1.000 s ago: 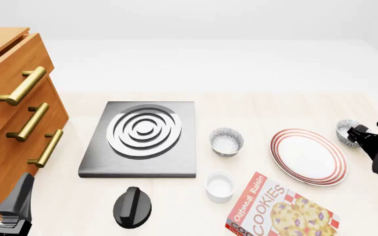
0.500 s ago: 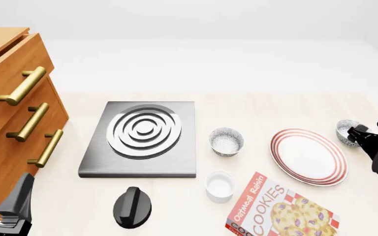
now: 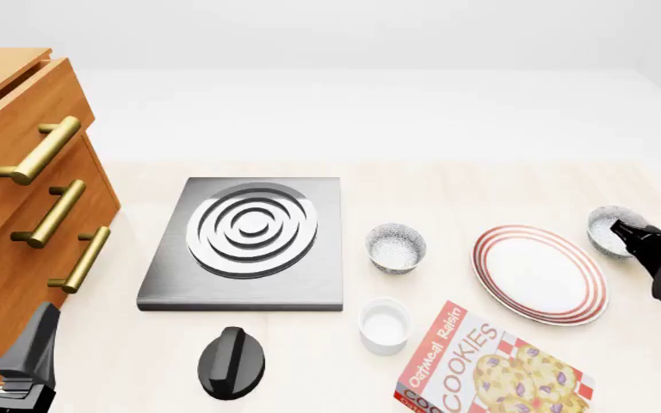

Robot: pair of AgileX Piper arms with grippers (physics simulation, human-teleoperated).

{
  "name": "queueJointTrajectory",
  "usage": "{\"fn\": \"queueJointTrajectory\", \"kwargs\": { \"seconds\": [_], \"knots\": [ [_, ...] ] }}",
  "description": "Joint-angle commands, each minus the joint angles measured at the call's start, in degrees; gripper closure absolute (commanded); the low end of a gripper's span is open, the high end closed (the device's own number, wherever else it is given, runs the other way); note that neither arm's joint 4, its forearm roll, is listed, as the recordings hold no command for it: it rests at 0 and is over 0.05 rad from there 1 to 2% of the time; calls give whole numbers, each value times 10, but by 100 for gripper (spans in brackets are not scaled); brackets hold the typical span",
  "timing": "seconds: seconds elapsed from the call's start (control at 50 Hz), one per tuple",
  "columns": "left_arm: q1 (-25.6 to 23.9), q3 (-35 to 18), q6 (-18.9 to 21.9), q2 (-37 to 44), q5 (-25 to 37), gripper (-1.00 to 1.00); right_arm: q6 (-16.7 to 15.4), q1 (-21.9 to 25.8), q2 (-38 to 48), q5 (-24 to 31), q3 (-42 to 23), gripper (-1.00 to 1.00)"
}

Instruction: Pick the akita bowl next to the plate and place it on the plate.

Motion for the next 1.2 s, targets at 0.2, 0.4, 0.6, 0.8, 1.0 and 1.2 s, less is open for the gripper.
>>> {"fn": "queueJointTrajectory", "kwargs": {
  "seconds": [0.2, 0.4, 0.6, 0.8, 1.0, 1.2],
  "knots": [
    [0, 0, 0, 0, 0, -100, 2, -1, 8, 4, 4, 100],
    [0, 0, 0, 0, 0, -100, 7, 3, -23, 10, 17, 100],
    [0, 0, 0, 0, 0, -100, 11, 5, -57, 22, 26, 100],
    [0, 0, 0, 0, 0, -100, 13, 7, -94, 34, 36, 100],
    [0, 0, 0, 0, 0, -100, 15, 12, -130, 40, 53, 100],
    [0, 0, 0, 0, 0, -100, 17, 19, -165, 50, 67, 100]
  ]
}}
